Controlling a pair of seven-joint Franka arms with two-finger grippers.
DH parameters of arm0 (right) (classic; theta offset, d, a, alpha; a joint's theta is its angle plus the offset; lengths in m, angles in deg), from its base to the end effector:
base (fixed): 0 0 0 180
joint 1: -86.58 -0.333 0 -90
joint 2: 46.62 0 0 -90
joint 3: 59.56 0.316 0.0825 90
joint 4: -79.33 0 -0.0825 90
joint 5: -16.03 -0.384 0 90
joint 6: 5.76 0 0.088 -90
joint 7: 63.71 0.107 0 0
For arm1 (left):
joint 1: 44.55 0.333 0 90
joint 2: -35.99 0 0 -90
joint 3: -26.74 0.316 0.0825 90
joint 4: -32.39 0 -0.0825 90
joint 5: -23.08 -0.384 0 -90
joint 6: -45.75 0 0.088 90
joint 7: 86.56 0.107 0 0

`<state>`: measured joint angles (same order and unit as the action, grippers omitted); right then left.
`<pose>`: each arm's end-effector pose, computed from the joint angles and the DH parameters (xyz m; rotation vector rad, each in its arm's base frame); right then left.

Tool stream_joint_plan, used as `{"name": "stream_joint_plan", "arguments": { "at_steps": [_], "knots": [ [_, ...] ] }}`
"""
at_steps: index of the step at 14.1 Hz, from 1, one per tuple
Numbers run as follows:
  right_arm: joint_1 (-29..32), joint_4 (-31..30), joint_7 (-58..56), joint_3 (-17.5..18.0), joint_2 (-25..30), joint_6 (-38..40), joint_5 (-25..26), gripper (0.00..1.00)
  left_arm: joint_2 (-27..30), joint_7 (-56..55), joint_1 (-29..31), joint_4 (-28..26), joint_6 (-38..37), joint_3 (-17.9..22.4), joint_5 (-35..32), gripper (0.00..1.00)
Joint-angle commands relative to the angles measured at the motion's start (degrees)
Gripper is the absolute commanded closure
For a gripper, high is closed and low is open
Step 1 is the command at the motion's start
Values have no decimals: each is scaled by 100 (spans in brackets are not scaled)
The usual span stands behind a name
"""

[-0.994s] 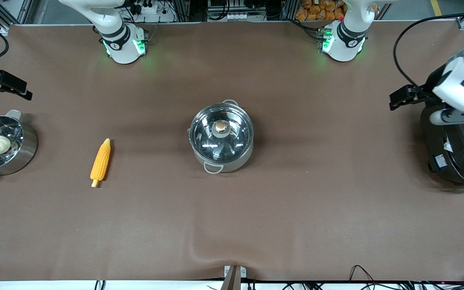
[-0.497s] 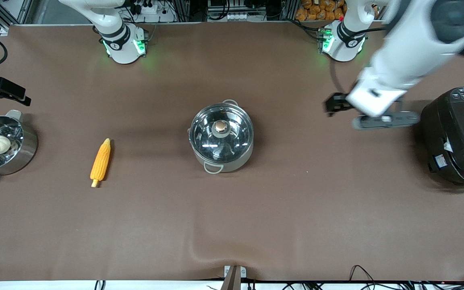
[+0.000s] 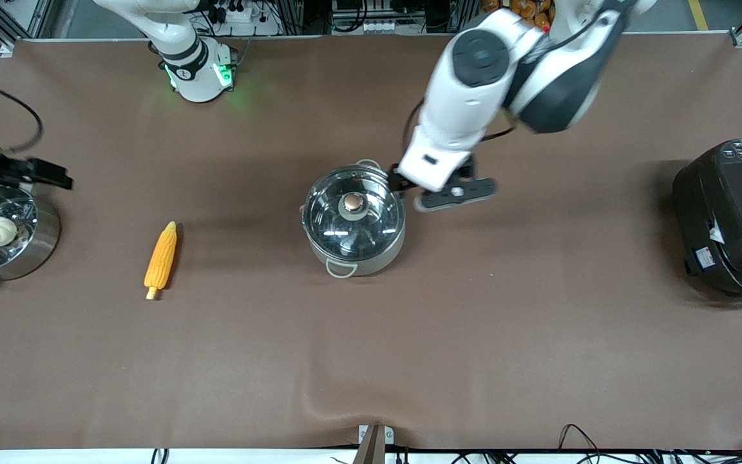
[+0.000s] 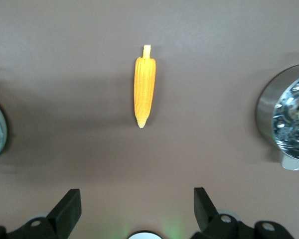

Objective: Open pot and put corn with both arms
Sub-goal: 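Grasp the lid knob with the left gripper while the right gripper reaches the corn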

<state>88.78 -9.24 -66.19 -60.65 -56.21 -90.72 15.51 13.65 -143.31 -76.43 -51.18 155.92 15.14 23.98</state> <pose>0.5862 -0.0319 0.5338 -3.1035 0.0225 0.3581 0.5090 -0.4556 0.4724 2.9959 0.3831 -0.0258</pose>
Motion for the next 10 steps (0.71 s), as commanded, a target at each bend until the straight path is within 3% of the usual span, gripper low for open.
{"name": "stream_joint_plan", "arguments": {
  "at_steps": [1, 7, 10],
  "knots": [
    [-202, -403, 142, 21, -341, -553, 52, 0, -682, -450, -562, 525, 205, 150, -90, 0],
    [-158, -2118, 194, 12, -587, -2916, 52, 0, -1378, -952, -986, 684, 768, 159, -503, 0],
    [-184, -2331, 625, 4, -1051, -3684, 60, 0, -1448, -952, -1004, 684, 804, 159, -547, 0]
  ]
}}
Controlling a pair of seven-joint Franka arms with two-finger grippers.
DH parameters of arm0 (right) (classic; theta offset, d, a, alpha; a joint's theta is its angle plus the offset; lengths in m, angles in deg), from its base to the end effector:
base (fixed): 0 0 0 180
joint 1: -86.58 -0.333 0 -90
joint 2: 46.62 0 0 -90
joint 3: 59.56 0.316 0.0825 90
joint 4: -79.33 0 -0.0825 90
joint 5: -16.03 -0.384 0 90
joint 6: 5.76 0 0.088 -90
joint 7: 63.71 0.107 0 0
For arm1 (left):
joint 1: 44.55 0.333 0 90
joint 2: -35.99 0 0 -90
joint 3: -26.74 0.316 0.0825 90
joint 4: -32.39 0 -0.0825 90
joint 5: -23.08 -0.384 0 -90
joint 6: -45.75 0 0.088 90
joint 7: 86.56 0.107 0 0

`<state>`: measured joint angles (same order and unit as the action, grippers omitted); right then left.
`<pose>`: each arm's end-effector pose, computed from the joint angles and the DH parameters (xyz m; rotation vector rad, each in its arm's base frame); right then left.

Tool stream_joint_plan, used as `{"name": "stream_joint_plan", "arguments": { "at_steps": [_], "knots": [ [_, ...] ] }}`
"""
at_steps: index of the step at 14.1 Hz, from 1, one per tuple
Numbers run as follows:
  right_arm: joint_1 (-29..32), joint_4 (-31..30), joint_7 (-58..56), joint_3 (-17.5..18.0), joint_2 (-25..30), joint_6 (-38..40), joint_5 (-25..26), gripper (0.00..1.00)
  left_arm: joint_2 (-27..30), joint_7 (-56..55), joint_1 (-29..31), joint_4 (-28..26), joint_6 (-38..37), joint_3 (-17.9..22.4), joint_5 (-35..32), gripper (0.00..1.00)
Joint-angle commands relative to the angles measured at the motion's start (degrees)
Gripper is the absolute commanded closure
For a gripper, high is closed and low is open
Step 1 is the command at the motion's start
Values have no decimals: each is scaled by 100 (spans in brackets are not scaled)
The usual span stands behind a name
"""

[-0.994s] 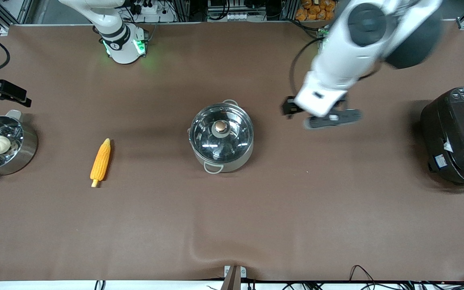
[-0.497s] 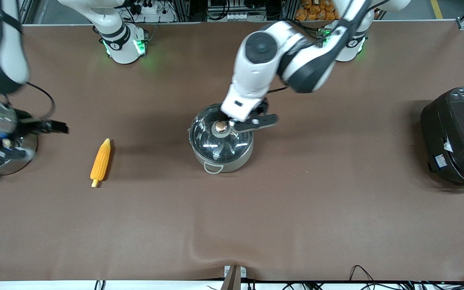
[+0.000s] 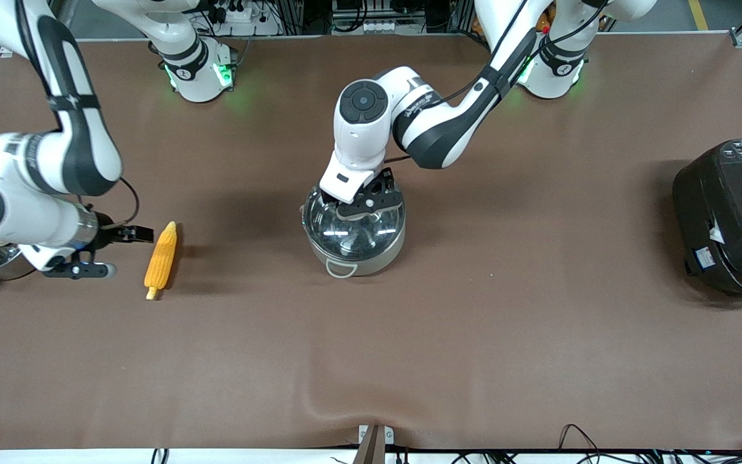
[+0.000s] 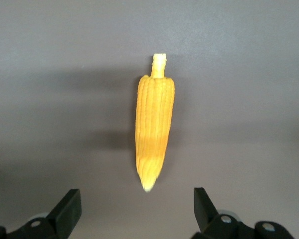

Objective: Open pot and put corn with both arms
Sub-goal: 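Close the right gripper on the yellow corn cob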

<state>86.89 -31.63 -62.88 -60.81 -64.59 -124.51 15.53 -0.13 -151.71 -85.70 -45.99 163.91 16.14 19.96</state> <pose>0.5940 -0.0152 0.3102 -3.1268 0.0721 0.2784 0.4768 -0.5542 0.3599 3.0242 0.3782 -0.0166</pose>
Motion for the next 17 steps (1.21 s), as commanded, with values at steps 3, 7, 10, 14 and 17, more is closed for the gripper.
{"name": "stream_joint_plan", "arguments": {
  "at_steps": [3, 7, 10, 14, 17],
  "knots": [
    [136, -101, 303, 20, -653, -990, 76, 0, -123, -122, -86, 165, 41, 50, -145, 0],
    [285, -109, 312, 29, -988, -1299, 59, 0, -158, -113, -86, 130, 41, 50, -154, 15],
    [277, -118, 321, 29, -1085, -1335, 50, 0, -158, -113, -77, 121, 41, 50, -154, 29],
    [277, -153, 338, 37, -1278, -1818, 32, 0, -167, -121, -95, 112, 41, 50, -154, 53],
    [268, -153, 347, 37, -1349, -1959, 24, 0, -176, -122, -165, 103, 41, 41, -171, 90]
  ]
}}
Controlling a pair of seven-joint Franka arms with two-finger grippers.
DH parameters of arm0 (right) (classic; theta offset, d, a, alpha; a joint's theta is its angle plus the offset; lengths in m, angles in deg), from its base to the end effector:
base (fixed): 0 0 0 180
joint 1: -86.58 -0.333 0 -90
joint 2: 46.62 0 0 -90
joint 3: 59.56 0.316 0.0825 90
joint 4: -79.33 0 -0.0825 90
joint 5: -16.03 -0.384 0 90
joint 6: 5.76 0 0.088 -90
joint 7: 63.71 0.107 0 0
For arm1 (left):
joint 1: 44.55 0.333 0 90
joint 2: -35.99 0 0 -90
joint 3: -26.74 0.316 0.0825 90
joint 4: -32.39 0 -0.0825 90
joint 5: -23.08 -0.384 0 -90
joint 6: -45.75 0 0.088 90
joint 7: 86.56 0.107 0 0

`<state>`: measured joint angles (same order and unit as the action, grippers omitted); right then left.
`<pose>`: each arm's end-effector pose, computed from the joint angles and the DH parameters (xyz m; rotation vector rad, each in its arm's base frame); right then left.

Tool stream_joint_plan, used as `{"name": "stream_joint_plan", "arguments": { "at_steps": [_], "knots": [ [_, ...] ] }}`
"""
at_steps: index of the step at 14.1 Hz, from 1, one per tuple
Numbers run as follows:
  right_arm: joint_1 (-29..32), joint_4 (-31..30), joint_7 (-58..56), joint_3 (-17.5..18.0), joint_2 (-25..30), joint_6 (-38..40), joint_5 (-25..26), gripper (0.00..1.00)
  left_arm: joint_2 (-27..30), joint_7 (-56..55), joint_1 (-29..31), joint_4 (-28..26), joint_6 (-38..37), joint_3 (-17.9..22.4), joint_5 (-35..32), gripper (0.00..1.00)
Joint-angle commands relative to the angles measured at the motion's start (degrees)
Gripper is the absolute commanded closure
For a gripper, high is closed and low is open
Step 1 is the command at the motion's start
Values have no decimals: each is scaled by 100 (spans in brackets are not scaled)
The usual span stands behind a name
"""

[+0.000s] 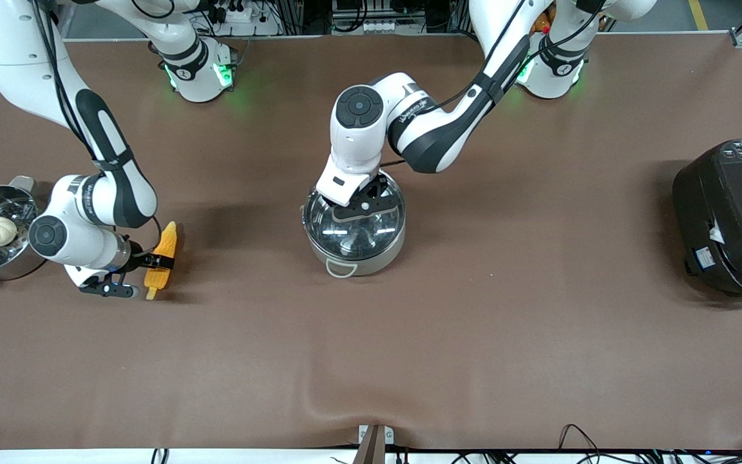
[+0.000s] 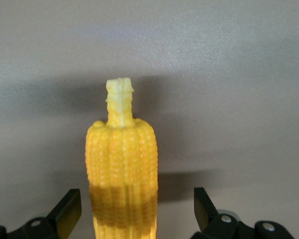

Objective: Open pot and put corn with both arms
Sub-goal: 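Close the right gripper on the yellow corn cob, then lift the glass lid off the pot and set it beside the cooker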

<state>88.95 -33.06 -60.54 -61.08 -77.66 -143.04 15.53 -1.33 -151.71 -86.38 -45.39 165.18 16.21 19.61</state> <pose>0.6034 -0.0407 0.1863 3.1232 -0.1984 -0.1679 0.4745 -0.5622 0.3517 3.0178 0.3599 -0.0041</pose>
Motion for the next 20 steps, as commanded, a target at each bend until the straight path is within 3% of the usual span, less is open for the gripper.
{"name": "stream_joint_plan", "arguments": {
  "at_steps": [1, 2, 3, 4, 5, 9, 11, 16, 20],
  "knots": [
    [62, -11, 113, 64, -51, -106, 15, 0, -48, -104, -88, 43, -96, 42, -163, 100],
    [62, -20, 113, 64, -51, -150, 15, 0, -30, -69, -88, 43, -105, 42, -241, 100],
    [71, -81, 113, 64, -42, -289, 6, 53, 31, -60, -53, 43, -122, 34, -329, 100],
    [71, -142, 113, 64, -42, -430, -2, 90, 145, -60, -35, 43, -183, 34, -339, 100],
    [79, -204, 113, 64, -42, -544, -3, 100, 259, -60, -9, 43, -271, 34, -330, 100],
    [27, -248, 104, 64, 37, -537, -3, 100, 1128, -43, 254, 35, -1280, 34, -321, 100],
    [18, -231, 78, 64, 159, -441, -3, 100, 1454, 193, 779, 35, -1554, 7, -243, 100],
    [-166, 155, 113, 99, 459, 419, -3, 100, 1728, 2914, 2361, -105, -2565, -37, 74, 100],
    [-535, 682, 551, 99, 476, 1071, -117, 100, 1737, 4061, 3233, -684, -2444, -37, 4, 100]
  ]
}}
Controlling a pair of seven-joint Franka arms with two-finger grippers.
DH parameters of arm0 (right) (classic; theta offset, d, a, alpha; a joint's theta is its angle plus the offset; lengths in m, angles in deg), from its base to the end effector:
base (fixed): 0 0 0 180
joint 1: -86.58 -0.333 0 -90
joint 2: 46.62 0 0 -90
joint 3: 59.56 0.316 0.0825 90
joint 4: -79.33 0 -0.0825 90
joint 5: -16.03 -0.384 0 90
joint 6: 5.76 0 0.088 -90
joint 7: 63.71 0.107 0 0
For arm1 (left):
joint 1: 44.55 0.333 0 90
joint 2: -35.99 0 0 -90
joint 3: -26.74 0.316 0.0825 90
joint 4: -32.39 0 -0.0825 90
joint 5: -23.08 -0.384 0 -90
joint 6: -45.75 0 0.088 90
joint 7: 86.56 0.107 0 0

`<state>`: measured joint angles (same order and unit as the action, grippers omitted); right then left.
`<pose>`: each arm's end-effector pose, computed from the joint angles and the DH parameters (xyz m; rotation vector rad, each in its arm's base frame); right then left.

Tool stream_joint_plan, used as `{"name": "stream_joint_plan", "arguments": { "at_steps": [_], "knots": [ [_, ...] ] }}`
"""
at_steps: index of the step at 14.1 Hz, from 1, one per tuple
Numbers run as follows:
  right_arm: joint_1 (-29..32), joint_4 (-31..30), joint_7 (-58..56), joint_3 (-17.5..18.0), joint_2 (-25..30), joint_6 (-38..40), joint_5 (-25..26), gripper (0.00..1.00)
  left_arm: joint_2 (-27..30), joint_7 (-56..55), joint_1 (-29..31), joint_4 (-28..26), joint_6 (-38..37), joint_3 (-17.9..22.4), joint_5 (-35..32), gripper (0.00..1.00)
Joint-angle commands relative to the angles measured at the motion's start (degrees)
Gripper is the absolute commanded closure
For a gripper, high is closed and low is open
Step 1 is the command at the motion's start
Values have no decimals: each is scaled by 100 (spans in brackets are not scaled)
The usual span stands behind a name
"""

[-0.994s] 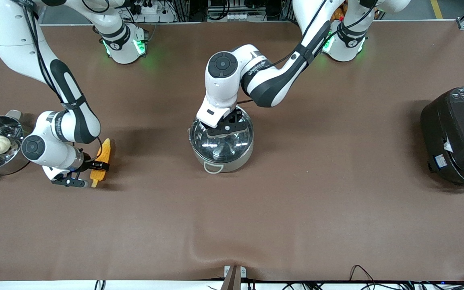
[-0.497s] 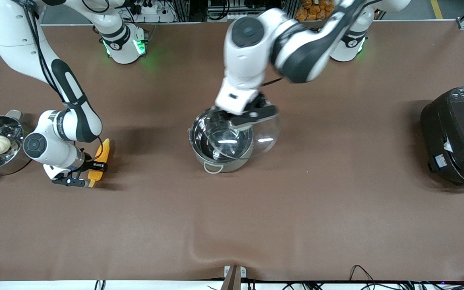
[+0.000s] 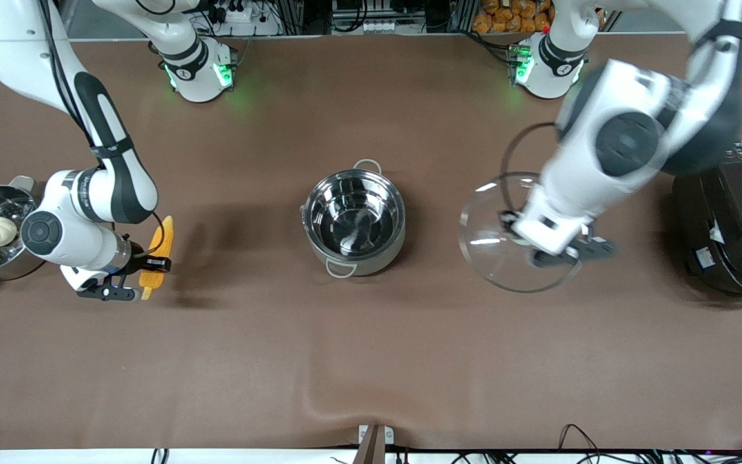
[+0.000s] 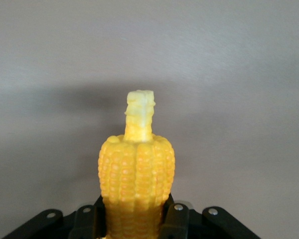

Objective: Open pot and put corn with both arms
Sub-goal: 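Lift the glass lid off the pot and set it beside the cooker, then carry the corn over the open pot with the right gripper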

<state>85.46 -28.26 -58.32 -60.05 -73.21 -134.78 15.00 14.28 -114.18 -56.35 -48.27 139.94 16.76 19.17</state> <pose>0.6261 0.0077 0.2557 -3.1301 0.1477 0.1417 0.6193 -0.2214 0.4789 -3.0721 -0.1537 0.1901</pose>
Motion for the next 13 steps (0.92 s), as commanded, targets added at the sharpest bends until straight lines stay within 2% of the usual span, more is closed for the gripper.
{"name": "stream_joint_plan", "arguments": {
  "at_steps": [1, 5, 7, 9, 11, 13],
  "knots": [
    [-317, 325, 514, -3, 40, 359, -64, 100, 202, 379, 344, -676, 317, -91, 30, 100],
    [-1073, 879, 1638, -4, -4, 799, -344, 100, 413, 826, 792, -2187, 1897, -91, 30, 100],
    [-1494, 1090, 1982, 23, 13, 1000, -782, 100, 378, 1021, 977, -2803, 2741, -91, 30, 100],
    [-1925, 1397, 2412, 23, 5, 1299, -907, 100, 325, 1152, 1065, -3331, 3489, -82, 4, 100],
    [-2547, 1723, 2607, 14, -48, 1431, -846, 100, 308, 1179, 1223, -3439, 3589, -91, -23, 100],
    [-2945, 1759, 2660, 14, -57, 1502, -837, 100, 255, 1206, 1259, -3474, 3606, -91, -23, 100]
  ]
}}
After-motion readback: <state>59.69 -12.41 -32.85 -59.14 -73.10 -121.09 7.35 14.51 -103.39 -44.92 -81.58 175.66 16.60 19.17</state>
